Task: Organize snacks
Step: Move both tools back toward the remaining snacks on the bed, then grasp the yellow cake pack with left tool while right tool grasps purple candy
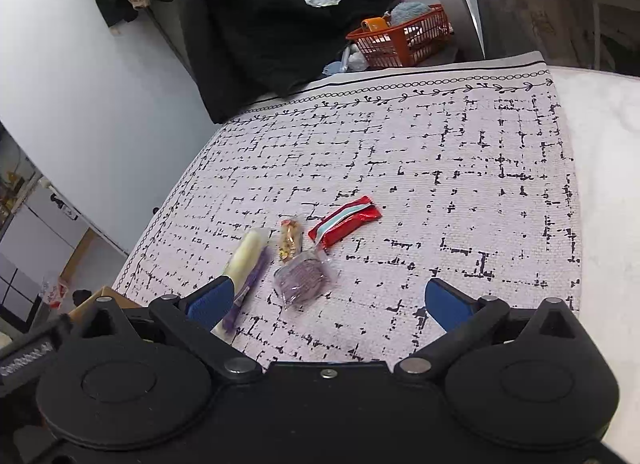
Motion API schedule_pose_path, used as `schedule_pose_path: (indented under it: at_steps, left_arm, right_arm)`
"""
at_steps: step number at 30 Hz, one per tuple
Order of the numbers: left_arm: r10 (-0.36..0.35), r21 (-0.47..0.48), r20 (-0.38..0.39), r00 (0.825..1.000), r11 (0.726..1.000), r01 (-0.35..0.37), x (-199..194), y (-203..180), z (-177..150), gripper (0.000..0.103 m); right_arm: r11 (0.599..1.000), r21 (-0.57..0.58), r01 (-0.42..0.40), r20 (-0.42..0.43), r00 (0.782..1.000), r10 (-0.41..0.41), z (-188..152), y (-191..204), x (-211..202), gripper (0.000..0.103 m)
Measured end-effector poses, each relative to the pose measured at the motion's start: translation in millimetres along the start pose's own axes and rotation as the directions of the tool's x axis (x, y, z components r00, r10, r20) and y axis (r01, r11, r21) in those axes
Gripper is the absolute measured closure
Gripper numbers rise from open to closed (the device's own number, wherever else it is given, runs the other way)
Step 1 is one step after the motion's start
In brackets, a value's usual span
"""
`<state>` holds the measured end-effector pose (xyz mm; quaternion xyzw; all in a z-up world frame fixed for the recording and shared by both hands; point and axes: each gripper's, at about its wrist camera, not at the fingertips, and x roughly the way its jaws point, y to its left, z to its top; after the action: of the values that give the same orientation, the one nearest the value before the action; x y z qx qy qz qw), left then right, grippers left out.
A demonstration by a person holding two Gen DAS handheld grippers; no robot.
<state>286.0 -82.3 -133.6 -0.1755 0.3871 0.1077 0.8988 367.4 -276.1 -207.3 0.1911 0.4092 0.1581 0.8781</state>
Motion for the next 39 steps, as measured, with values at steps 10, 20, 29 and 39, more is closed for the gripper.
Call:
schedule_pose_path:
  at_steps: [10,20,29,39]
  left_arm:
    - [-0.009,-0.014,-0.039,0.999,1.0,0.009,41.0,-0.2,0.7,0.001]
    - [-0.023,0.005,-0.076,0.997,1.0,0.024,84.6,-6.3,5.2,0.012]
    - [-0.011,0.039,-0.105,0.994,0.999,0.015,120.9,-9.3,11.9,0.026]
    - [-0.015,0.032,-0.126,0.992,0.999,0.019,142.5,-3.9,12.9,0.042]
  right_arm:
    - [0.996,0.069,-0.047,-0.063,0.997,0.052,-0.7,-10.6,27.5,0.022]
    - [0.996,0.074,-0.053,-0.099,0.993,0.06,7.9,-5.9,61.2,0.026]
    - [0.999,0.015,-0.033,-0.115,0.993,0.035,10.0,5.0,84.7,0.038]
    - [0.999,-0.016,-0.034,-0.131,0.991,0.031,10.3,14.4,100.3,0.038]
